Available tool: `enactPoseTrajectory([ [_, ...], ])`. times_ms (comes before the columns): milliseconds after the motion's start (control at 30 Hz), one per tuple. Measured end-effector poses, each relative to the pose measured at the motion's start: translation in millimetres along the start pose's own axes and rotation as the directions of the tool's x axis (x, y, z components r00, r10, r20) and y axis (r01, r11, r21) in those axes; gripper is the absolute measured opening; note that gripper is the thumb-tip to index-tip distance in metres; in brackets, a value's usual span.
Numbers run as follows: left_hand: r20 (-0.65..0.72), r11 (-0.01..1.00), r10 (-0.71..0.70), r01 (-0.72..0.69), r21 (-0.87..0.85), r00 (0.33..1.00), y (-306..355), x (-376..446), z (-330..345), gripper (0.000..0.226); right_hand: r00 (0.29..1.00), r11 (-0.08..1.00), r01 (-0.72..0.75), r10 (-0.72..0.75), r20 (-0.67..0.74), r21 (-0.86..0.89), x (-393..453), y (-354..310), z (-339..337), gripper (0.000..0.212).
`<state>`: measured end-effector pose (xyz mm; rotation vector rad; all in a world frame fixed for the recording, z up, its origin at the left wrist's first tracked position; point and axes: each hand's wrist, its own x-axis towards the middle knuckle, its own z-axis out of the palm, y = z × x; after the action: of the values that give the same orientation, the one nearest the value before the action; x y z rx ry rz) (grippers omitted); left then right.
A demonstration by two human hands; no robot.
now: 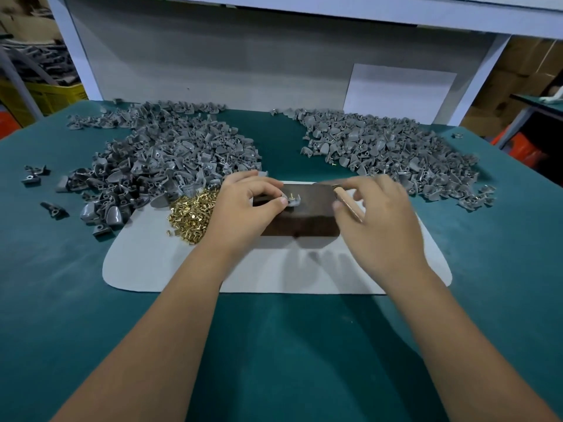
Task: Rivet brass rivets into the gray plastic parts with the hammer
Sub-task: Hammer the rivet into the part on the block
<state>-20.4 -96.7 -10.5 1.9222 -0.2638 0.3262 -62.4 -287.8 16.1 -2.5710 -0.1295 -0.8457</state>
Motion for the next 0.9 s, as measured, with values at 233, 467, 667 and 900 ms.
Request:
enactPoseTrajectory([
  [233,0.019,0.995,0.061,-0.062,0.079,0.998,-0.7,3.5,-1.1,0.03,0.948,0.95,0.08,-0.167,0.272,0.302,26.2,-31.0,30.3,0.024],
  [467,-0.015,0.994,0.1,-0.1,0.042,0.995,2.1,3.9,1.2,0.021,0.975,0.888,-0.054,-0.052,0.217,0.456,24.1,-27.0,39.7,0.02],
  [667,-0.023,0.985,0.158,-0.156,0.072,0.987,1.8,1.8,2.5,0.018,0.984,0.876,-0.065,-0.024,0.178,0.479,20.2,-24.0,43.0,0.018],
  [900,-0.031,0.957,0.218,-0.208,0.202,0.975,-0.4,1.8,3.3,0.004,0.984,0.908,0.028,-0.099,0.151,0.417,21.1,-21.2,43.6,0.015],
])
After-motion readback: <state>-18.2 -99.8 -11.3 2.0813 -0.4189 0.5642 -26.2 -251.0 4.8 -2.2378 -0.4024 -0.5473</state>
